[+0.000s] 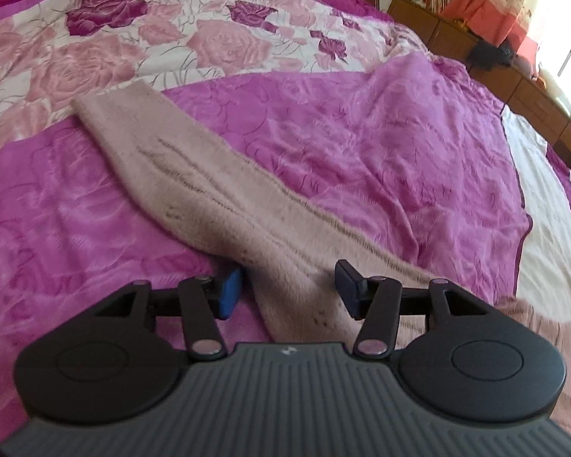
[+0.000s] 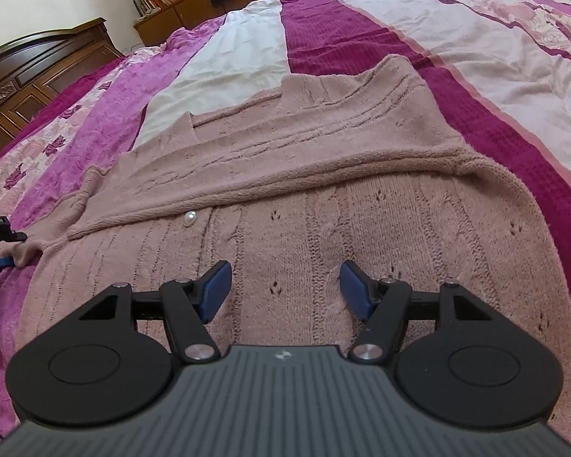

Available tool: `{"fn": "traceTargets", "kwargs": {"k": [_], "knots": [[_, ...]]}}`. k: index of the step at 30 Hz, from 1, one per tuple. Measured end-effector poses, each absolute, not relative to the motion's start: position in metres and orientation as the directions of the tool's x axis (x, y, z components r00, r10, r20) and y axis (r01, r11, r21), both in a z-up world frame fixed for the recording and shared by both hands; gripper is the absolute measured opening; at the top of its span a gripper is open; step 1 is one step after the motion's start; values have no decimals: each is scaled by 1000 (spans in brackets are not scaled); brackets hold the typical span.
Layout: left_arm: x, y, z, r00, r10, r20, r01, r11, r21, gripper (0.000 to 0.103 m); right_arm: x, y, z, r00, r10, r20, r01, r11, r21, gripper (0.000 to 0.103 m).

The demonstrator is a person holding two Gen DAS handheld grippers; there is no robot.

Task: Fold small clothes
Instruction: 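Move the left gripper to the other sleeve cuff, then grasp the sleeve cuff with the left gripper and lift it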

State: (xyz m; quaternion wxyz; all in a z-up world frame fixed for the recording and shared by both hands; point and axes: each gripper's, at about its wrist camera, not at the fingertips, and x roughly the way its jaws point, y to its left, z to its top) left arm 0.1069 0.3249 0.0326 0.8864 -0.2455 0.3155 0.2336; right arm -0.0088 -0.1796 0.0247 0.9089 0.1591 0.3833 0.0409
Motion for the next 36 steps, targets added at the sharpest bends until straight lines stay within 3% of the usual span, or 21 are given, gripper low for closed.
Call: {"fn": "traceTargets", "kwargs": {"k": [4, 6, 7, 9, 19, 28, 36], "knots": [[115, 326, 31, 701, 280, -656, -563, 781, -269, 52, -9, -180, 24, 706, 196, -681, 51, 944, 325, 71], [117, 323, 31, 705, 292, -646, -552, 797, -243, 34, -8, -180, 24, 705, 194, -683, 53, 945, 322, 71], [117, 322, 32, 708, 292, -643, -543, 807, -232, 18, -8, -179, 24, 704, 192, -683, 54, 945, 321, 71], [114, 323, 33, 718, 284, -635, -532, 813, -238, 14, -7, -179, 24, 704, 192, -684, 55, 945, 321, 71], [86, 310, 89, 817, 304, -490, -456, 860, -227, 13, -8, -182, 29, 714, 201, -671, 59, 937, 344, 71], [75, 265, 149, 911, 211, -354, -308, 920, -243, 12, -16, -186, 34, 726, 219, -651, 53, 927, 371, 71], [76, 220, 174, 948, 129, -291, -203, 949, -241, 12, -22, -195, 39, 742, 227, -631, 58, 916, 397, 71]]}}
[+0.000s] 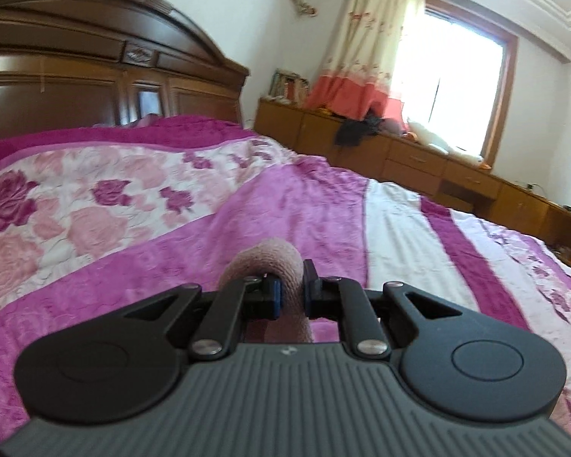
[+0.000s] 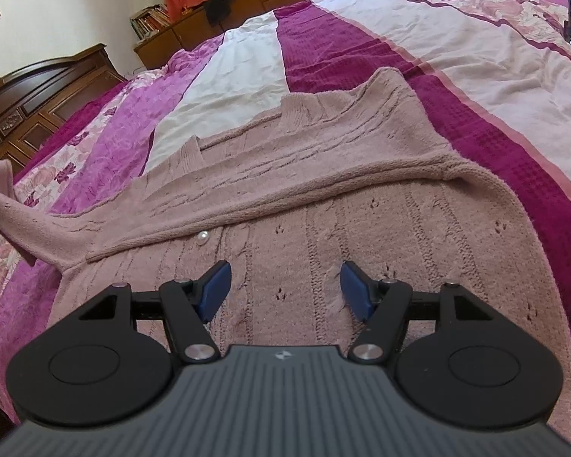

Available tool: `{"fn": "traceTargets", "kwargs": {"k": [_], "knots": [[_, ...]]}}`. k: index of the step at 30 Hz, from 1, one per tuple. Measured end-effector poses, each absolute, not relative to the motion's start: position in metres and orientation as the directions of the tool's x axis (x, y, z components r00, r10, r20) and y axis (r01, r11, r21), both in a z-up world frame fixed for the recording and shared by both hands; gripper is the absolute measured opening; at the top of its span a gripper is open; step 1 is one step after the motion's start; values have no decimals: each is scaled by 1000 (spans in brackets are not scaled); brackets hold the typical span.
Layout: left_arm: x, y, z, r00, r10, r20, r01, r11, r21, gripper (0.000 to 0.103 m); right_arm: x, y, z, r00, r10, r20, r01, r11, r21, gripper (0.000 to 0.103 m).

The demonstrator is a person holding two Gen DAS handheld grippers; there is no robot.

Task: Fold small clothes
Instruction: 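Grasp the sleeve cuff with the left gripper and lift it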

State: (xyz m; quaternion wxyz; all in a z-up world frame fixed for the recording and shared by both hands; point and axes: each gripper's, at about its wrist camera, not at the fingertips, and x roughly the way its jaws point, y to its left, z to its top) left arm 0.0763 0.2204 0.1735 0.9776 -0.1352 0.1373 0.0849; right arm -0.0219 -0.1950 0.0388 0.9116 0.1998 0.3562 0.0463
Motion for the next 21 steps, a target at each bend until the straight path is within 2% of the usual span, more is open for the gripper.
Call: {"fn": "traceTargets", "kwargs": {"k": [11, 21], "knots": [[83, 152, 181, 964, -3, -267, -68, 964, -258, 12, -29, -206, 41, 758, 235, -608, 67, 900, 431, 71], [94, 82, 158, 942, -119, -314, 43, 970, -240, 12, -32, -217, 40, 769, 241, -592, 80, 883, 462, 71]]}}
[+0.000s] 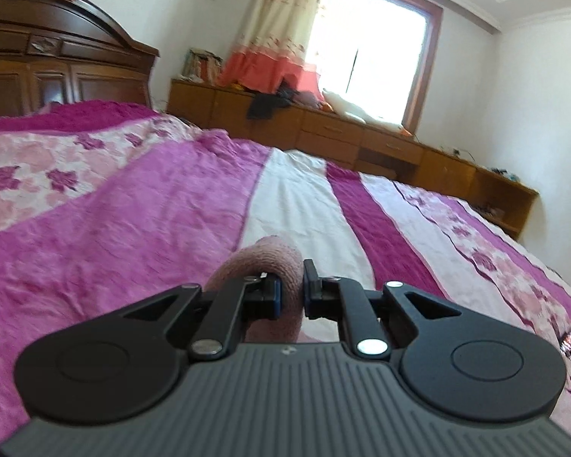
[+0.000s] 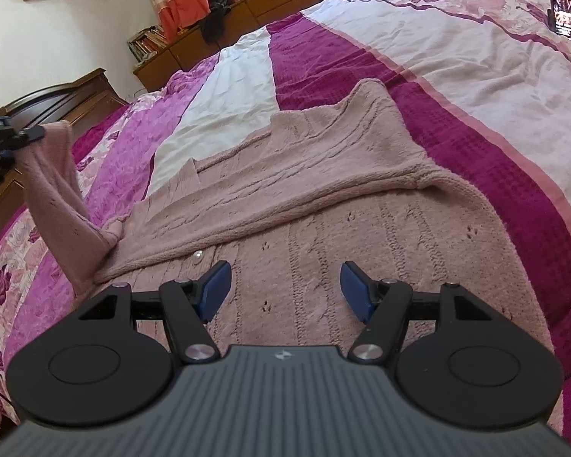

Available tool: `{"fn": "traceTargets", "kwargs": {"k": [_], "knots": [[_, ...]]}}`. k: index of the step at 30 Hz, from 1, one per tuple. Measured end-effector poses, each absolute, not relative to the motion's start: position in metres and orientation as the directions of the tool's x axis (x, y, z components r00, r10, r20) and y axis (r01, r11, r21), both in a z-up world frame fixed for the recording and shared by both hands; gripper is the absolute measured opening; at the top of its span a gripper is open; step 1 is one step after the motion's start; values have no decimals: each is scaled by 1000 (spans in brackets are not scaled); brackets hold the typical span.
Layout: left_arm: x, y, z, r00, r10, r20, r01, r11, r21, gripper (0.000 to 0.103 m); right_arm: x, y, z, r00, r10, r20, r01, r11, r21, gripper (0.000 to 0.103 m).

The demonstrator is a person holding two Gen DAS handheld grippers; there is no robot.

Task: Fold small clothes
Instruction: 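Grasp the sleeve cuff with the left gripper and lift it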

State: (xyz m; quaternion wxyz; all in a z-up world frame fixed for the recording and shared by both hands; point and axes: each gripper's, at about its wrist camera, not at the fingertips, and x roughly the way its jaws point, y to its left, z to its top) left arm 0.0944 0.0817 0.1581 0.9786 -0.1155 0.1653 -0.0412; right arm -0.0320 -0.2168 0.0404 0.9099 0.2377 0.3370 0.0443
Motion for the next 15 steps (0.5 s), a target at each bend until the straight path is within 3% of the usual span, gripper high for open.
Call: {"fn": "traceTargets", "kwargs": {"k": [15], "knots": [[107, 3, 88, 850, -224, -476, 144, 970, -199, 12, -32, -234, 33, 771, 250, -586, 103, 859, 502, 71]]}}
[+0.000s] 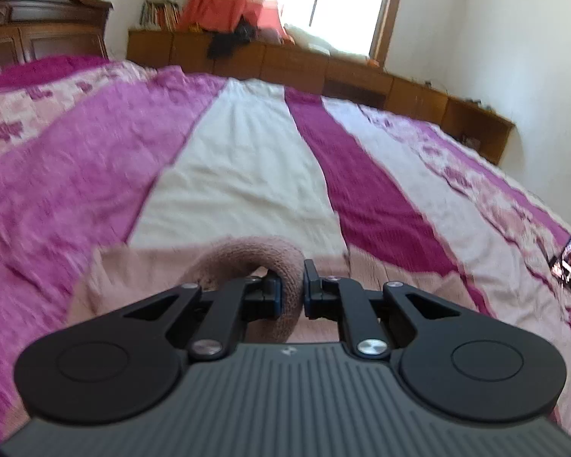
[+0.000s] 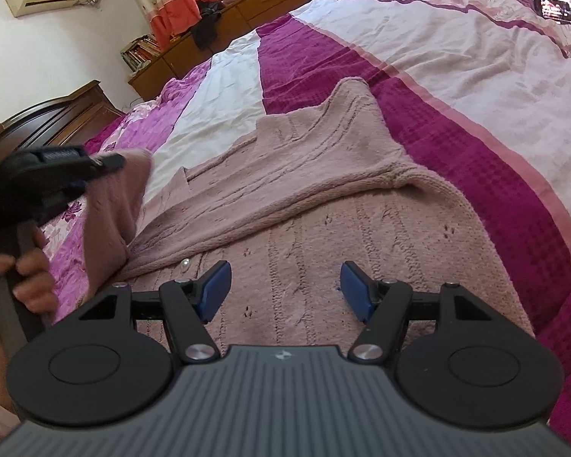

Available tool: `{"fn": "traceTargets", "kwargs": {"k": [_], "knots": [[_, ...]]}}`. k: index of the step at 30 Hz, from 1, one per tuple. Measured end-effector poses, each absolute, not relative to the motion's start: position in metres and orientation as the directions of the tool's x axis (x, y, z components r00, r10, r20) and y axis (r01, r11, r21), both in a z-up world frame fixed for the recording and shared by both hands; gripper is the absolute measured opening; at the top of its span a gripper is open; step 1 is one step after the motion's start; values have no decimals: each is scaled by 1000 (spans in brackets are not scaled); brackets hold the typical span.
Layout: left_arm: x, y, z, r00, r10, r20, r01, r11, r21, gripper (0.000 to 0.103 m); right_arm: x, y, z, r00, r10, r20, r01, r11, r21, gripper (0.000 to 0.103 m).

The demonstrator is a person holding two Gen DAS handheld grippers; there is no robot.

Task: Fold small clothes
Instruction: 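Grasp the sleeve cuff with the left gripper and lift it, then lay the held sleeve across the cardigan body and open the left gripper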

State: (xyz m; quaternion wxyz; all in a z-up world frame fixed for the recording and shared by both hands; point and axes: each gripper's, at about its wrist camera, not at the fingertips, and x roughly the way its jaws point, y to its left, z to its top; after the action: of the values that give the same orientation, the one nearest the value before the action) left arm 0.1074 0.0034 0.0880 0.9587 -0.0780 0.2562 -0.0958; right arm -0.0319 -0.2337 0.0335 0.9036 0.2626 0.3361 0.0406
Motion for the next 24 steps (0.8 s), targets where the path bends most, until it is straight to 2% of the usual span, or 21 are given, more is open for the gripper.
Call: {"fn": "traceTargets", "kwargs": {"k": [14, 18, 20, 24], "knots": [[116, -22, 35, 711, -274, -647, 198, 962, -190, 16, -32, -237, 31, 770, 251, -587, 111, 853, 510, 71], [115, -23, 31, 685, -296, -666, 218, 955, -200, 24, -32, -237, 31, 770, 251, -587, 111, 853, 510, 71], [114, -24, 32, 679, -302, -669, 231, 953, -196, 34, -32, -237, 31, 769, 251, -587, 111, 853, 510, 71], [106, -26, 38, 672, -306, -674, 250, 951, -183, 42, -31, -237, 31, 770, 249, -587, 112, 853, 509, 71]]}}
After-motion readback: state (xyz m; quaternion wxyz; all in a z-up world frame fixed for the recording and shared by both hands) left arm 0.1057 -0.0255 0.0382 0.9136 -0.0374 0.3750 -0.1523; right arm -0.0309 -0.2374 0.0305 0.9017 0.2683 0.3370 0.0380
